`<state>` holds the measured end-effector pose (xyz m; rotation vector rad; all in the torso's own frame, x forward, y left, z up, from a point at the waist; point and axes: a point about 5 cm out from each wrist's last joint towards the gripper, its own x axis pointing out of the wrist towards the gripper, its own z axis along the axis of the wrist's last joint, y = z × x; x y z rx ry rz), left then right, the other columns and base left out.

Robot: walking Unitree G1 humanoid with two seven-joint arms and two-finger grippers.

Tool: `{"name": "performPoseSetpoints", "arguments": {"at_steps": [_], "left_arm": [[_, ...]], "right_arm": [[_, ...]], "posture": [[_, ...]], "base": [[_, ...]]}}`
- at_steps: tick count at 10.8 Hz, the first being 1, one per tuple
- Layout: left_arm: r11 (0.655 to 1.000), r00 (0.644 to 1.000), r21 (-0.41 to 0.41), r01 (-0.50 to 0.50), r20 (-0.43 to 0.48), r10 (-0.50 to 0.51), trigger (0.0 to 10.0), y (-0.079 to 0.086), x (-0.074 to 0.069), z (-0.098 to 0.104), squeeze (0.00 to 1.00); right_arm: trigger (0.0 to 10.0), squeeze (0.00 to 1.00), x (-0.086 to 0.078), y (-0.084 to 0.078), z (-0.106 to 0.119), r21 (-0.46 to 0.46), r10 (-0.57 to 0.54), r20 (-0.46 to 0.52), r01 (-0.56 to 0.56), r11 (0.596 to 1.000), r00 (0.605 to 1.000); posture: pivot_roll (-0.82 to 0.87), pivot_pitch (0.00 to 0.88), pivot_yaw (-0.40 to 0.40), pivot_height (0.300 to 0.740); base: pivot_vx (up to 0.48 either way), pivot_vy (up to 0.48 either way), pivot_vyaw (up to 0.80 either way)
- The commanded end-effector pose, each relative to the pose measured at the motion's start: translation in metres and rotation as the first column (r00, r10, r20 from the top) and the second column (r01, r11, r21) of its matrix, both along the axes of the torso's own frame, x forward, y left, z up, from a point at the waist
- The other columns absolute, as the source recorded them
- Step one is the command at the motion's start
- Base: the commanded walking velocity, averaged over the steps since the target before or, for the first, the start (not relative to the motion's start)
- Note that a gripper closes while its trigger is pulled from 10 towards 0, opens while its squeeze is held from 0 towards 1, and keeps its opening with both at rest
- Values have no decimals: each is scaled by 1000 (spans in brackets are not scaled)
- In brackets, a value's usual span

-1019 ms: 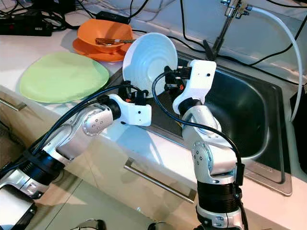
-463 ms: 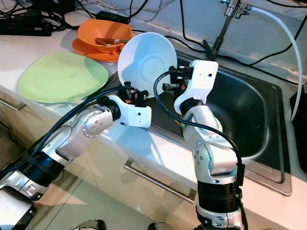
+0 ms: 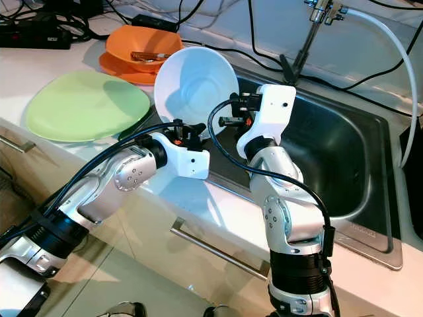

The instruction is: Kitchen organization

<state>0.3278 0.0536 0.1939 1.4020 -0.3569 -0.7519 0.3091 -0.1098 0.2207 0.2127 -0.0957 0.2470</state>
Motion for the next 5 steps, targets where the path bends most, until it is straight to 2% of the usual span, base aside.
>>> {"name": "performPoseSetpoints", "arguments": {"at_steps": [1, 2, 5], "left_arm": [[996, 992, -37, 76, 106, -72, 10000, -15, -7, 22, 443], [996, 992, -32, 78, 99, -75, 10000, -14, -7, 22, 0], [996, 991, -51, 77, 109, -71, 10000, -14, -7, 25, 0]], "right_arm": [[10000, 0, -2, 12, -10, -20, 74, -55, -75, 997, 996], [10000, 0, -1, 13, -9, -25, 72, -57, -73, 997, 996], [10000, 0, 2, 12, -11, -43, 51, -69, -54, 998, 996]], "posture": [[-68, 77, -111, 740], [-68, 77, -111, 740], [-64, 75, -113, 740]], "base": [[0, 0, 0], [0, 0, 0], [0, 0, 0]]}}
